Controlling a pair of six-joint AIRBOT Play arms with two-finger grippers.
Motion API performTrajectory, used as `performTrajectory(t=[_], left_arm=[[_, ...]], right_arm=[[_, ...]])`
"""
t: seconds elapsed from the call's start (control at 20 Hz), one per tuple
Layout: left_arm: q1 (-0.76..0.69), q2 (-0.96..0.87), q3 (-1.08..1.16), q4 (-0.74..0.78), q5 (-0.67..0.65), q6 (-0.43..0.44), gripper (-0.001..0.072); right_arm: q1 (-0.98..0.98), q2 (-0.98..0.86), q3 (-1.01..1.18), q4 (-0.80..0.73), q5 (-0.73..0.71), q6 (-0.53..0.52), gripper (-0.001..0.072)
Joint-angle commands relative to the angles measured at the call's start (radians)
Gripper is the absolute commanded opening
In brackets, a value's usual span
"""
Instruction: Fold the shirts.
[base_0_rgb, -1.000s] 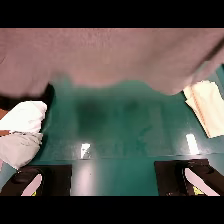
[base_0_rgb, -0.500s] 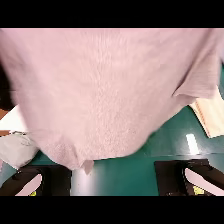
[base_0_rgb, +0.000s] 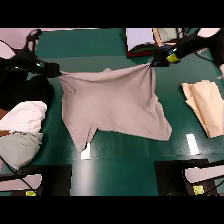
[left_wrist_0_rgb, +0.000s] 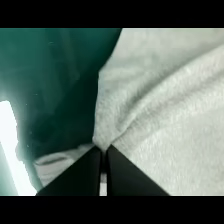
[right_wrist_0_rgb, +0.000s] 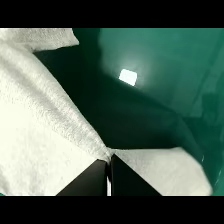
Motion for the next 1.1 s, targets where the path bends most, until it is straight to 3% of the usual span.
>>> performTrajectory(t=[0.0, 0.05, 0.1, 0.25, 0.35, 0.6, 0.75, 1.05], left_arm=[[0.000, -0.069, -0.026, 0.005, 0.068, 0.006, 0.0107], [0.007, -0.066, -0.023, 0.005, 0.061, 0.003, 0.0423], [0.024, -0.065, -0.011, 0.005, 0.031, -0.005, 0.0502], [0.110, -0.034, 0.000, 0.004, -0.114, -0.025, 0.0499], [0.163, 0.031, -0.076, 0.005, -0.151, -0.025, 0.0499], [0.188, 0.262, -0.416, 0.027, -0.103, -0.021, 0.0499], [0.188, 0.363, -0.566, 0.026, -0.086, -0.025, 0.0499], [0.188, 0.391, -0.611, -0.002, -0.066, -0.029, 0.0499]], right_arm=[[0.001, -0.122, 0.049, 0.008, -0.016, -0.005, 0.0254], [0.001, -0.137, 0.089, 0.009, 0.001, -0.004, 0.0359], [-0.002, -0.144, 0.124, 0.008, 0.021, -0.005, 0.0359], [-0.024, -0.096, 0.136, 0.003, 0.106, -0.049, 0.0359], [-0.058, -0.012, 0.018, -0.001, 0.122, -0.076, 0.0359], [-0.204, 0.283, -0.512, -0.021, 0.106, -0.086, 0.0359], [-0.319, 0.446, -0.832, -0.084, 0.086, -0.085, 0.0522], [-0.473, 0.610, -1.209, -0.066, 0.030, -0.085, 0.0494]])
